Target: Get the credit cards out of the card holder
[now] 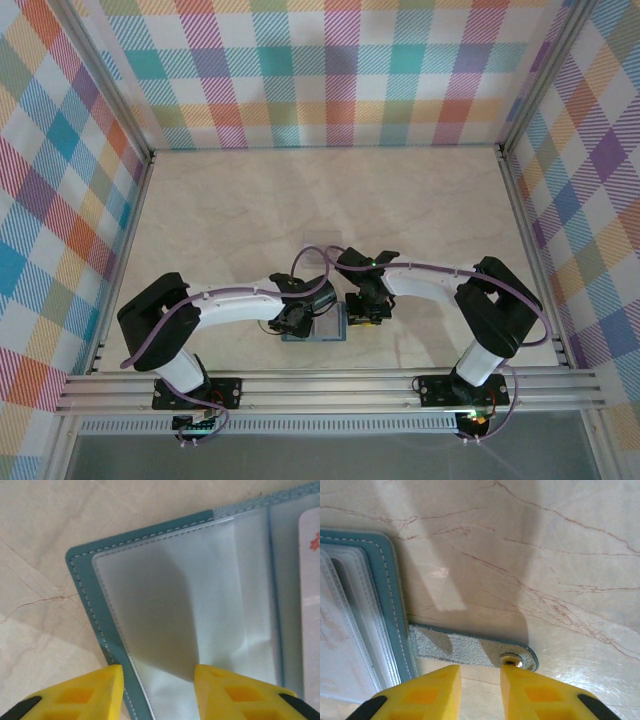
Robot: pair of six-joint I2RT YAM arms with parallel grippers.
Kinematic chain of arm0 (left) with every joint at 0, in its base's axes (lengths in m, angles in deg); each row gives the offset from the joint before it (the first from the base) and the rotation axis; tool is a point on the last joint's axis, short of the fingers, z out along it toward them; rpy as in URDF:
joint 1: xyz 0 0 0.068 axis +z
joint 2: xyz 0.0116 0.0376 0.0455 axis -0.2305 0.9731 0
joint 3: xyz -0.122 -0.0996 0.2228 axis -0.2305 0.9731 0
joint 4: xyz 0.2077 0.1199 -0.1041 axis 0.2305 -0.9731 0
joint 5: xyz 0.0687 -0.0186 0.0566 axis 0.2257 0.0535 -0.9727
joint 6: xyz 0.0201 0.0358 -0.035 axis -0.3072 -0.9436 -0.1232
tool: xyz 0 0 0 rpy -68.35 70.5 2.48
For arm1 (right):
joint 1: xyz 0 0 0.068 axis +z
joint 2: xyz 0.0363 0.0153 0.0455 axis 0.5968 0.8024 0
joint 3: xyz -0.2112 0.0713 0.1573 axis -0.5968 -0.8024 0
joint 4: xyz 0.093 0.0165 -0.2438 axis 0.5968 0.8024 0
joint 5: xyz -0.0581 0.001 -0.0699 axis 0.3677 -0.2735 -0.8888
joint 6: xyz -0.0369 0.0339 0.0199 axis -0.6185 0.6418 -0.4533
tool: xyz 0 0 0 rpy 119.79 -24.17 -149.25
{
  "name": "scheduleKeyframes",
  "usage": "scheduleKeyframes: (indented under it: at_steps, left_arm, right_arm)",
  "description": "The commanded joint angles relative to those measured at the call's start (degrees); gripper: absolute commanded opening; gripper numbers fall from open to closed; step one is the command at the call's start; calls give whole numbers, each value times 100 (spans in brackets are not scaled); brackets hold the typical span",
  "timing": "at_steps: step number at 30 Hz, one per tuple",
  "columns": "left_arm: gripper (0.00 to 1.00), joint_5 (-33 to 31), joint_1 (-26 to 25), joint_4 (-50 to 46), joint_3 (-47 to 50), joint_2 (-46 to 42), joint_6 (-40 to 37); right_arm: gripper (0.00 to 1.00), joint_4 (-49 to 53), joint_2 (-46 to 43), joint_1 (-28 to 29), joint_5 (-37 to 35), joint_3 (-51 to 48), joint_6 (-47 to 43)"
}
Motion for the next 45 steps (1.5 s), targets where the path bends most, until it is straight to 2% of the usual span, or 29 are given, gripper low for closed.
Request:
scheduleKeyframes:
  at_steps: [1,5,10,22,33,45]
  left_arm:
    - [37,154,106,111,174,-51,-35]
    - [31,217,196,186,313,-158,-4]
    - [36,572,329,459,390,-328,-10]
    - [37,1101,674,853,403,-616,35]
    - [37,1061,971,688,449,-1064,-114]
    - [36,1449,1033,1033,505,-1474,41]
  right_arm:
    - [29,226,23,43,-97,35,-71]
    - [29,184,-3,38,-60,19,-73]
    - [29,152,-96,41,-34,42,-93]
    - [30,96,-263,38,-76,143,-186]
    - [30,299,-318,36,-172,478,-356]
    - [30,122,-837,37,21,305,-139]
